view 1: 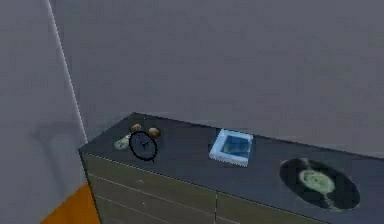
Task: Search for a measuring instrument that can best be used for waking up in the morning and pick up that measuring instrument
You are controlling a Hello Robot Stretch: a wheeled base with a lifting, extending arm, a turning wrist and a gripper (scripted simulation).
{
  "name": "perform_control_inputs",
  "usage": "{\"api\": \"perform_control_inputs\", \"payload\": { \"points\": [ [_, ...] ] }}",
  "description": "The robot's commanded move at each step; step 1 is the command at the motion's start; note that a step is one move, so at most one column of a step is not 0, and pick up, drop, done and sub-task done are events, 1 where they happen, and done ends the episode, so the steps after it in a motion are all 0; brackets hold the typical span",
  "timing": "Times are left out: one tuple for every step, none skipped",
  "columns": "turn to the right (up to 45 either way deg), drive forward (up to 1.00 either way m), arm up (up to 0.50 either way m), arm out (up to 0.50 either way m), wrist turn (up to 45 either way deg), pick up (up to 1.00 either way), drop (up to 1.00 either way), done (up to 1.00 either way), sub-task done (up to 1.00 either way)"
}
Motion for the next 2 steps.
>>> {"api": "perform_control_inputs", "payload": {
  "points": [
    [-45.0, 0.00, 0.00, 0.00, 0.0, 0.00, 0.00, 0.00, 0.00],
    [-45.0, 0.00, 0.00, 0.00, 0.0, 0.00, 0.00, 0.00, 0.00]
  ]
}}
